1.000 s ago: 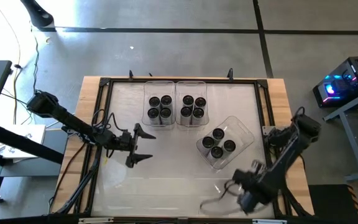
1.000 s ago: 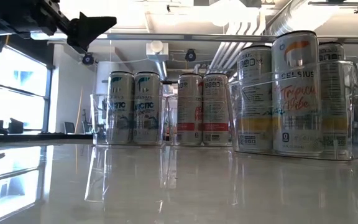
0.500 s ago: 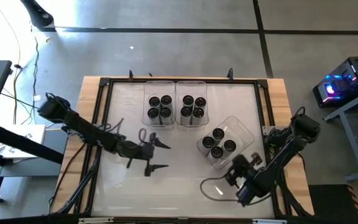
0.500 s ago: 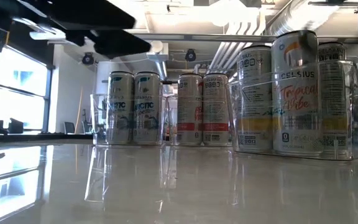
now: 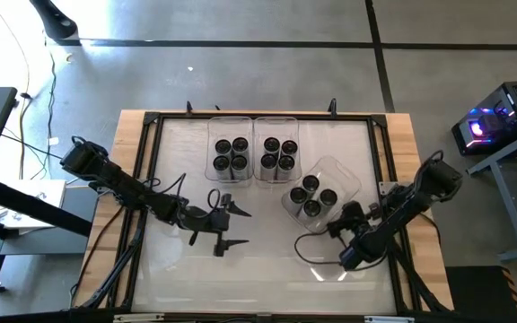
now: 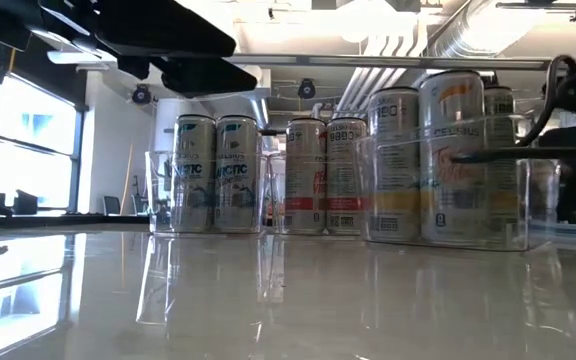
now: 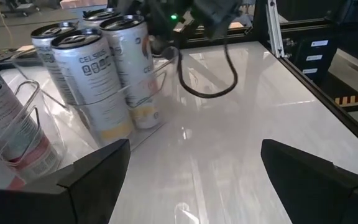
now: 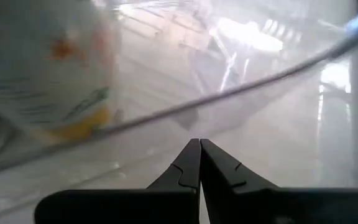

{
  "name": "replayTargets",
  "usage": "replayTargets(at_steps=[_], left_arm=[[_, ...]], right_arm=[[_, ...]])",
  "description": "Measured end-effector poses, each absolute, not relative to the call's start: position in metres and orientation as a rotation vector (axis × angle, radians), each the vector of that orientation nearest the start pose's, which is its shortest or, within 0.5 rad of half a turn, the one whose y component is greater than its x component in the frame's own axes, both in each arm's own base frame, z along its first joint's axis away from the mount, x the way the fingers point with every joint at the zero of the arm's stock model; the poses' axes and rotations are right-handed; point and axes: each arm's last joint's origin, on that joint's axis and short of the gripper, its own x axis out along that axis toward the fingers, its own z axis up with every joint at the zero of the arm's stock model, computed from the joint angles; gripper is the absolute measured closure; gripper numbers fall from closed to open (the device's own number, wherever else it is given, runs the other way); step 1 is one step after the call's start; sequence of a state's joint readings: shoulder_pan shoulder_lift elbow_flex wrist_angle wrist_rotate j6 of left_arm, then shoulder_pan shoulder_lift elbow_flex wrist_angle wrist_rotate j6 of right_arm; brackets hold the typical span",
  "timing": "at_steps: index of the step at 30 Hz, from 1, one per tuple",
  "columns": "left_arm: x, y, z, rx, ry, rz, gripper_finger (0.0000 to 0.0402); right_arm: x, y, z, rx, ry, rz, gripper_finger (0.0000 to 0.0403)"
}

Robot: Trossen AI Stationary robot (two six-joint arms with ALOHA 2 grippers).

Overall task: Sort soda cans
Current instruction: Move the transparent bins to the top center of the table

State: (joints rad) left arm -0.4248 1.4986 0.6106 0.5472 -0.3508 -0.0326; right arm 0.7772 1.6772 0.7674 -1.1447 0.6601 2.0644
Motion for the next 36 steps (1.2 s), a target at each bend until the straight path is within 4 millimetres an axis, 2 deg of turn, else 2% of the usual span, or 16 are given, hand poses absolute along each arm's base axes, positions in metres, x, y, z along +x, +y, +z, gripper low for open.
replayTargets(at_steps=[6,11,15,19,22,24,26,28,32,36], left_arm=[[0.27,-0.111,0.183,0.091,0.318,-0.067,0.0046],[0.27,-0.111,0.183,0.09,0.32,-0.068,0.0046],[0.268,-0.111,0.179,0.093,0.356,-0.081,0.0046],[0.268,-0.11,0.177,0.099,0.38,-0.049,0.0046],[0.268,-0.108,0.176,0.107,0.39,-0.025,0.0046],[0.27,-0.106,0.173,0.102,0.394,-0.021,0.0046],[0.272,-0.103,0.167,0.105,0.421,-0.009,0.0046],[0.274,-0.101,0.161,0.095,0.443,0.008,0.0046],[0.278,-0.098,0.153,0.066,0.449,0.041,0.0046],[0.282,-0.098,0.151,0.052,0.41,0.061,0.0046]], right_arm=[[0.15,0.107,0.136,0.238,0.806,-1.236,0.0403],[0.146,0.102,0.169,0.139,0.843,-1.294,0.0403],[0.157,0.12,0.198,0.202,0.942,-1.171,0.0403],[0.178,0.158,0.209,0.415,1.009,-0.851,0.0403],[0.193,0.189,0.202,0.597,1.013,-0.629,0.0403],[0.204,0.206,0.194,0.596,0.889,-0.535,0.0403],[0.215,0.215,0.183,0.556,0.714,-0.535,0.0403],[0.228,0.216,0.17,0.55,0.619,-0.574,0.0403],[0.251,0.209,0.145,0.537,0.588,-0.648,0.0403],[0.261,0.205,0.141,0.479,0.602,-0.714,0.0403]])
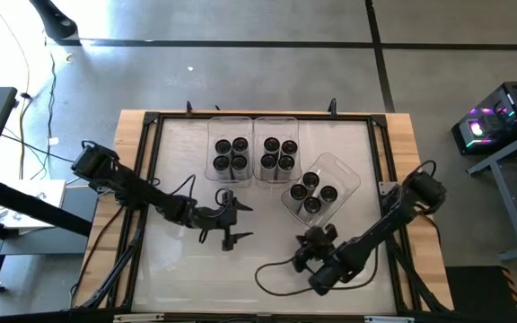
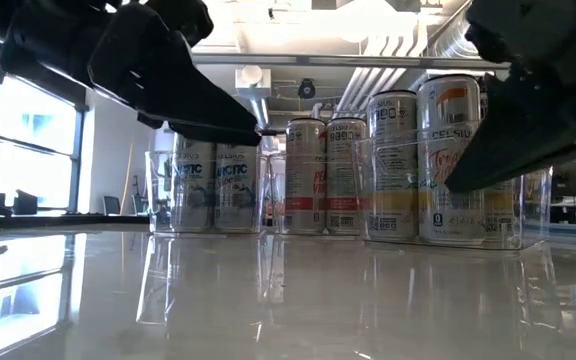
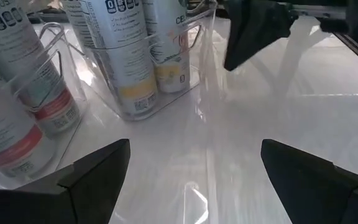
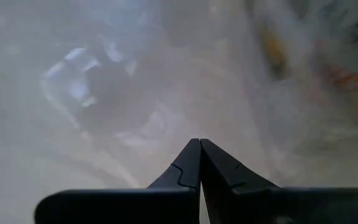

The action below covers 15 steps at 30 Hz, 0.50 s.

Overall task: Sort soda cans
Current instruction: Move the transparent bins to the top center of the table

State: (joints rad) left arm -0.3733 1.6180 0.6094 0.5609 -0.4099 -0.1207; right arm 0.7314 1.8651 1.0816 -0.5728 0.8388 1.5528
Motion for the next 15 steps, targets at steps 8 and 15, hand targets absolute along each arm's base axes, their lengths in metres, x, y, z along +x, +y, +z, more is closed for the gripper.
replayTargets(at_steps=[8,15], left_arm=[[0.287,-0.1,0.14,0.055,0.405,0.052,0.0046],[0.288,-0.101,0.136,0.044,0.411,0.054,0.0046]], right_arm=[[0.231,0.194,0.16,0.393,0.662,-0.999,0.0403],[0.196,0.192,0.169,0.263,0.777,-1.184,0.0403]])
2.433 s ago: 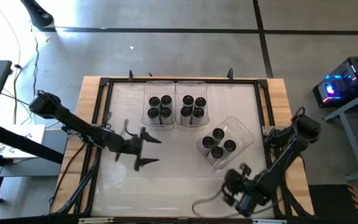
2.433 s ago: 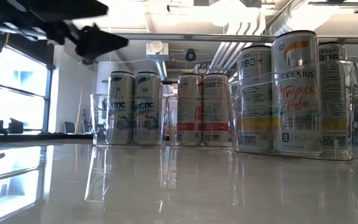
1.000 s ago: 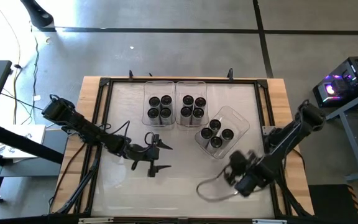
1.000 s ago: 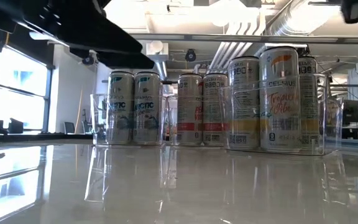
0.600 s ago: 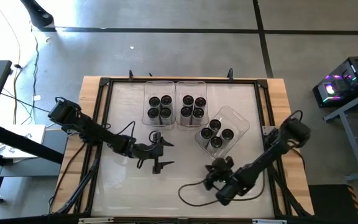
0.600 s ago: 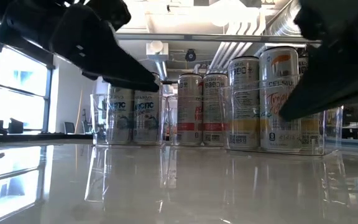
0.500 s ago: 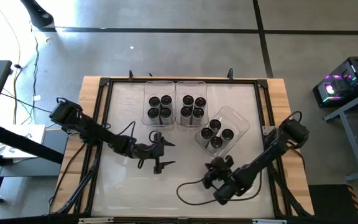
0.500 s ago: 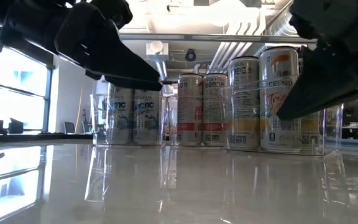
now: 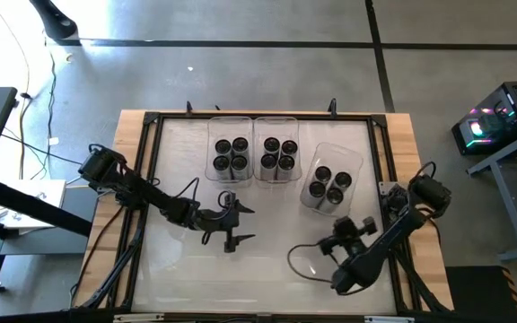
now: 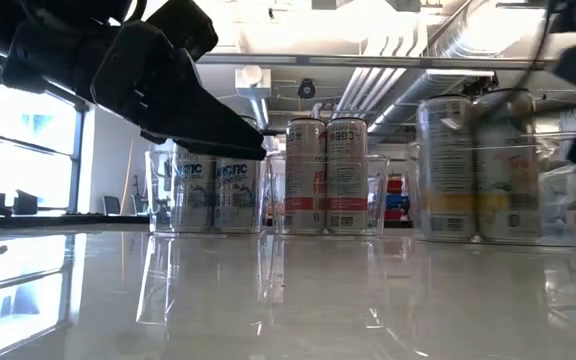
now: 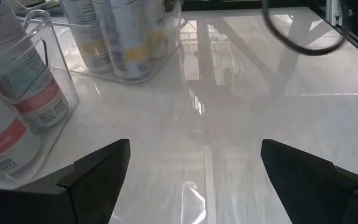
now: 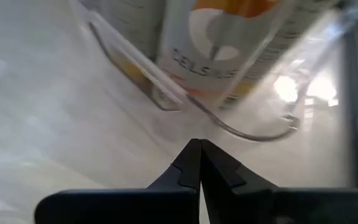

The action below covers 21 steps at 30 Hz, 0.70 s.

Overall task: Sort soda cans
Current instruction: Move the transparent bins to the top center of the table

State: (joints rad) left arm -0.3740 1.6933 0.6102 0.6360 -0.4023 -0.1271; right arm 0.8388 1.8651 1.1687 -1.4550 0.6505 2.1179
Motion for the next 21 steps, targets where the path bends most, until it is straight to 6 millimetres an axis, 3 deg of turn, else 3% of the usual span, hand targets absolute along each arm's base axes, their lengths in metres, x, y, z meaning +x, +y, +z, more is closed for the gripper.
replayTargets(at_steps=[6,12,15,21], left_arm=[[0.289,-0.101,0.138,0.043,0.397,0.051,0.0046],[0.289,-0.101,0.138,0.038,0.398,0.049,0.0046],[0.289,-0.101,0.138,0.04,0.395,0.046,0.0046],[0.289,-0.102,0.138,0.035,0.395,0.045,0.0046]], right_arm=[[0.174,0.195,0.186,0.235,0.954,-1.184,0.0403],[0.137,0.195,0.203,0.374,1.039,-1.196,0.0403],[0.124,0.182,0.193,0.428,1.017,-1.203,0.0403],[0.119,0.132,0.162,0.427,0.996,-1.351,0.0403]])
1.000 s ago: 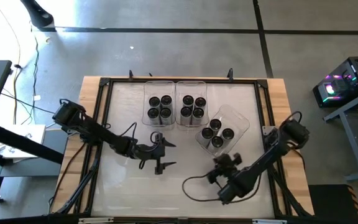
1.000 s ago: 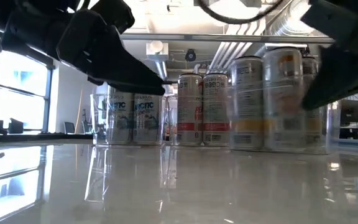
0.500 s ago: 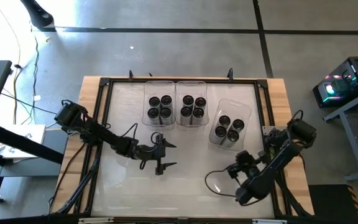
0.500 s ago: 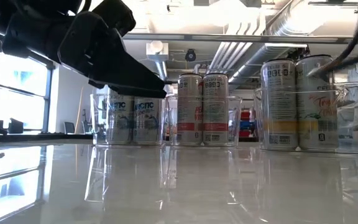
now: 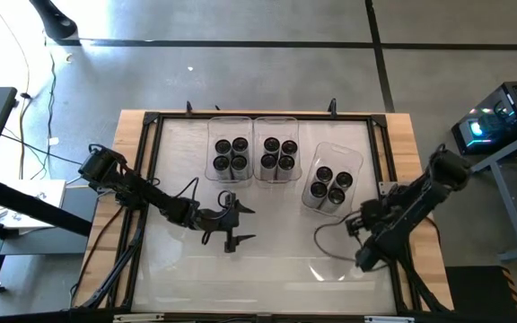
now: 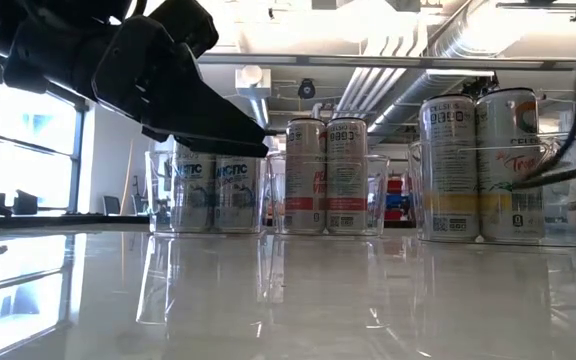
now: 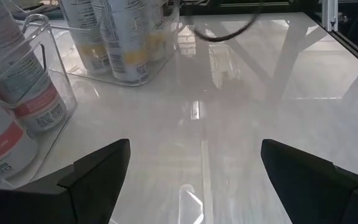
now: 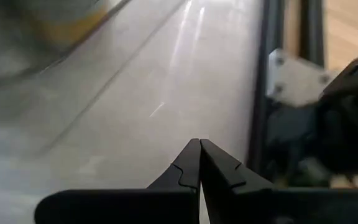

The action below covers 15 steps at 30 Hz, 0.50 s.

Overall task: Sort soda cans
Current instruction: Move the transparent bins to the top center of the table

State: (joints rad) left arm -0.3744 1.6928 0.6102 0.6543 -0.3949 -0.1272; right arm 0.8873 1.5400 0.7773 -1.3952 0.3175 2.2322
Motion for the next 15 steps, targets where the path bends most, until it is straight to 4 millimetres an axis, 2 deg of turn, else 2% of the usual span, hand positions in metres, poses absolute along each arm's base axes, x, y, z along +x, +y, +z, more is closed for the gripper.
replayTargets(at_steps=[2,8,15], left_arm=[[0.289,-0.102,0.138,0.033,0.395,0.042,0.0046],[0.289,-0.102,0.139,0.039,0.387,0.024,0.0046],[0.29,-0.103,0.141,0.043,0.367,0.02,0.0046]], right_arm=[[0.119,0.12,0.16,0.427,0.976,-1.368,0.0403],[0.126,0.114,0.167,0.407,0.876,-1.318,0.0403],[0.133,0.105,0.167,0.396,0.861,-1.33,0.0403]])
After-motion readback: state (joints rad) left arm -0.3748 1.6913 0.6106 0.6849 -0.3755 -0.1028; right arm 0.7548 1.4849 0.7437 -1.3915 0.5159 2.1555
